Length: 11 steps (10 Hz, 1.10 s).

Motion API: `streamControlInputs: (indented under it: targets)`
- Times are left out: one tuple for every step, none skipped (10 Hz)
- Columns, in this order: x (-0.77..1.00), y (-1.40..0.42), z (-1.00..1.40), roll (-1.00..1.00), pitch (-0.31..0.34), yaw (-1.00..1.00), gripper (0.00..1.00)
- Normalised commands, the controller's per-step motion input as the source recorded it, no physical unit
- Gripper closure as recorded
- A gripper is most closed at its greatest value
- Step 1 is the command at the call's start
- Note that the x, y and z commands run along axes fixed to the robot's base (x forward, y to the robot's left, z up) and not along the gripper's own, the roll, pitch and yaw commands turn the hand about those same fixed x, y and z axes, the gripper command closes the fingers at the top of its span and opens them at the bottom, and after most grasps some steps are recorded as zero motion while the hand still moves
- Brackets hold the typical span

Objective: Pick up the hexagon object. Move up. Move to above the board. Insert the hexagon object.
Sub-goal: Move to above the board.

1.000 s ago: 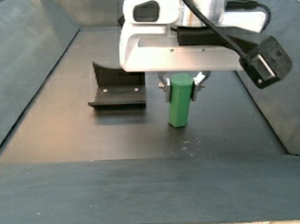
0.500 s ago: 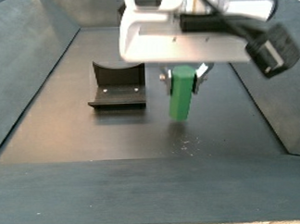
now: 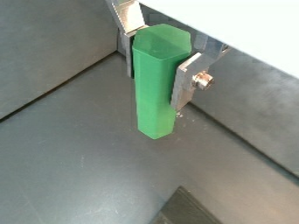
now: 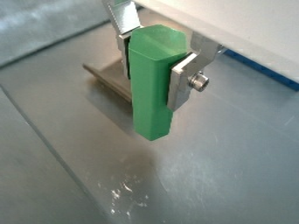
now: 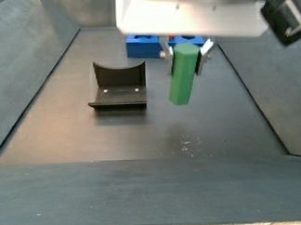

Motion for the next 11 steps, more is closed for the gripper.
streamControlInputs:
  targets:
    - [0.04,0.01,1.00,0.05,-0.002,-0.01,1.00]
    - [0.04,0.01,1.00,0.05,0.035,-0.01,1.00]
    - [0.03,0.01,1.00,0.06,0.067,0.00,1.00]
    - [0.03,0.01,1.00,0.07,0.098,0.01,1.00]
    - [0.03,0.01,1.00,0.07,0.114,0.02,1.00]
    - [0.03,0.01,1.00,0.07,0.121,0.02,1.00]
    - [0.03,0.01,1.00,0.07,0.122,0.02,1.00]
    - [0.03,0.01,1.00,0.06,0.115,0.02,1.00]
    - [0.02,0.01,1.00,0.05,0.108,0.02,1.00]
    - [0.02,0.01,1.00,0.05,0.110,0.02,1.00]
    - [0.02,0.01,0.92,0.06,0.111,0.02,1.00]
